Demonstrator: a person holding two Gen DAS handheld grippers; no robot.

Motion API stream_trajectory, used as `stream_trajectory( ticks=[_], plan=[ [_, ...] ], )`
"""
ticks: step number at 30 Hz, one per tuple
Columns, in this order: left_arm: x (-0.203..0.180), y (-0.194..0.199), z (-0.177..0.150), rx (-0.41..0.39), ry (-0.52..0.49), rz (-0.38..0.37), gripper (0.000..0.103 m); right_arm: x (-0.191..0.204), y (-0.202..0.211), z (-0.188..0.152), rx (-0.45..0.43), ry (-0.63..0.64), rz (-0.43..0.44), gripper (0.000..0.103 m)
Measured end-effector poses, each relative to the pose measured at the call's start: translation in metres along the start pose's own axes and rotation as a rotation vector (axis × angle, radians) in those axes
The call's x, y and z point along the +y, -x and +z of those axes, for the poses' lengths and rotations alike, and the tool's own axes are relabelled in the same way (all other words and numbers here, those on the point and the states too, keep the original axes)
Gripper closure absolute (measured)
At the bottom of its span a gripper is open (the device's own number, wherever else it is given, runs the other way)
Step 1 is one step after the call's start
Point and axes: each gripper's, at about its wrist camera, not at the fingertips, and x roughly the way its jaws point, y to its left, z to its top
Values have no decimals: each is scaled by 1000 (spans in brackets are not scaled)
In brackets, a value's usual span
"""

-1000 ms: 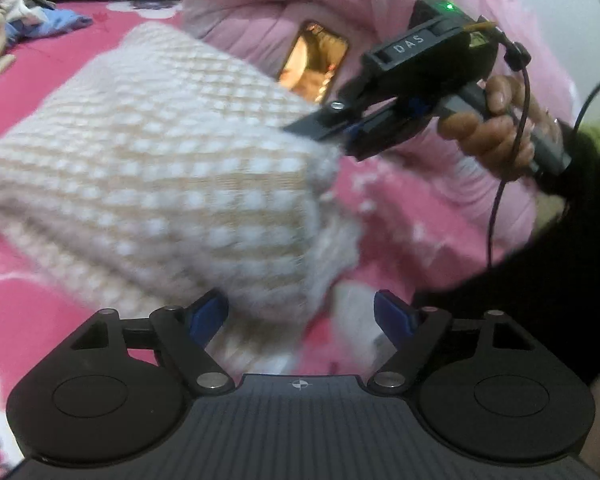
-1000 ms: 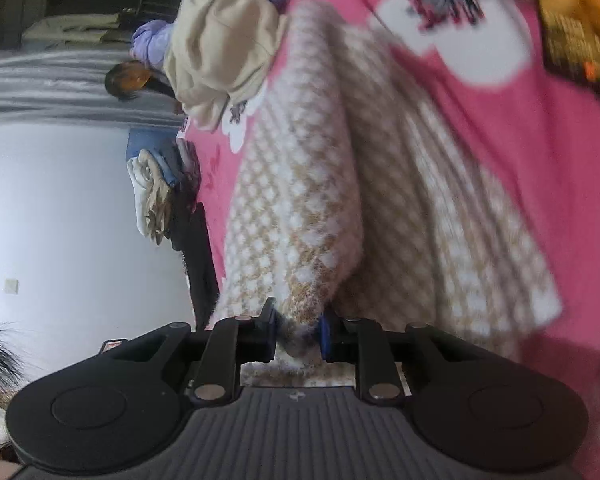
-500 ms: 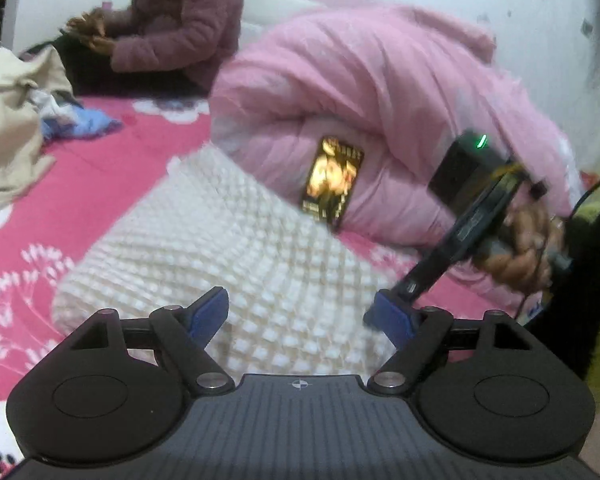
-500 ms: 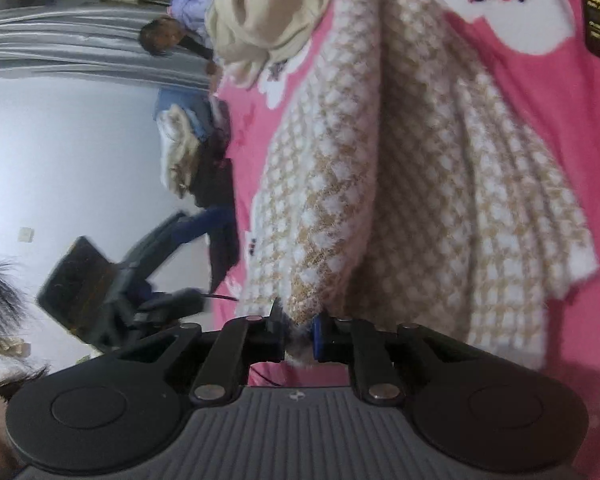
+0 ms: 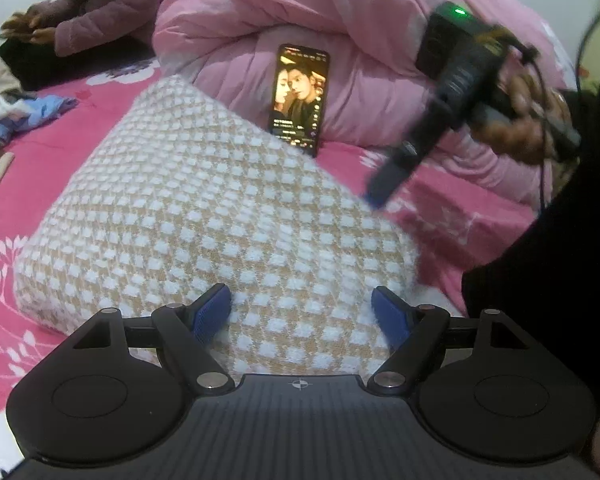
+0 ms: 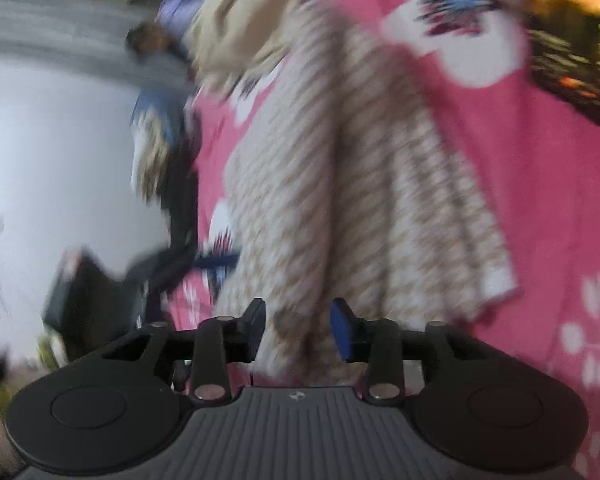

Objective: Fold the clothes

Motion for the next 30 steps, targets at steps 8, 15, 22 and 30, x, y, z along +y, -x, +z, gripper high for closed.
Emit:
stream_trajectory(
  ticks=[8,15,22,30],
  plan=[
    [-1,-2,1,18,-44,10,25,-17,-26,0,-31,-88,-4,34],
    [2,-2,-1,15,-46,4,25,-22,-35,-5,-60,-118,23,26],
    [3,-1,-2,15,-44,-4,24,-18,-56,0,-37,-108,96,14],
    [4,1,-5,2,-40,-7,24,-14,-69,-2,3,-124,89,24]
  ],
)
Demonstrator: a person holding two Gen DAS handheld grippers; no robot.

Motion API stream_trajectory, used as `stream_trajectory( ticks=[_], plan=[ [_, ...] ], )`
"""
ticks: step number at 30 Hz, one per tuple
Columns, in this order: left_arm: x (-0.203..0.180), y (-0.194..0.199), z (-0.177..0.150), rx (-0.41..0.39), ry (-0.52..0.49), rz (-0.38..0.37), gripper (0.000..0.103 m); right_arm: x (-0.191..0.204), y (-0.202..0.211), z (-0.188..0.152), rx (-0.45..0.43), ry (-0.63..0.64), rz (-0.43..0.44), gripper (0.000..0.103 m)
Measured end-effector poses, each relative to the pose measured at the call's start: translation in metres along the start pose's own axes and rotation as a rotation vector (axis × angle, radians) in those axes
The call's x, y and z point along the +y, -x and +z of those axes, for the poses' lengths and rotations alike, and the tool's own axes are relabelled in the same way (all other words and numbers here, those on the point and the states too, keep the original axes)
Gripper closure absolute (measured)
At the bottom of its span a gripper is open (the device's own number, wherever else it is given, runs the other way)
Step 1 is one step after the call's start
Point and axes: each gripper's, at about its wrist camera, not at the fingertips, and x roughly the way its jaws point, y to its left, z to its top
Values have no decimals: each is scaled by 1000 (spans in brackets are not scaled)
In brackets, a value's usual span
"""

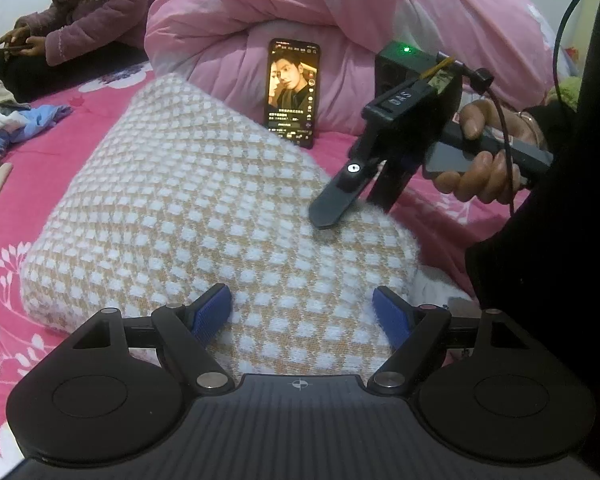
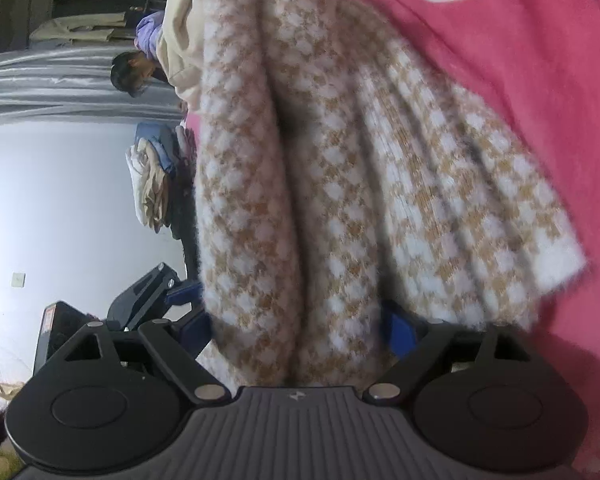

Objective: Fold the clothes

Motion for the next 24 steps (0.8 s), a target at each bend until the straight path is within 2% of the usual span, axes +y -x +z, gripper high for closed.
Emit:
stream_trajectory(
  ticks=[1,2,4,9,11,13,16,18,21,24],
  plan=[
    [1,0,1,-1,9,1,24,4,0,2,-5,5,-7,50],
    [2,1,2,-2,18,3,24,8,0,4,-10,9,-13,61],
    [3,4,7,-9,42,9,24,22,3,9,-27,47,-24,66],
    [13,24,29,-96,67,30,24,91,33,29,-143,313,-21,68],
    [18,24,38,-117,77,29,24,99,42,39,-177,352,-36,68],
    [14,12,38,-86,43,28,24,86,39,43,-160,295,-48,69],
    [6,-8,27,-15,-25,18,24,54,27,31,-118,181,-58,69],
    [5,-9,17,-21,-46,10,24,37,25,24,-125,127,-41,69],
    [15,-2,22,-22,1,-17,23,33,28,27,-130,28,64,69],
    [24,8,28,-20,16,-37,22,44,27,30,-113,-1,136,69]
  ],
)
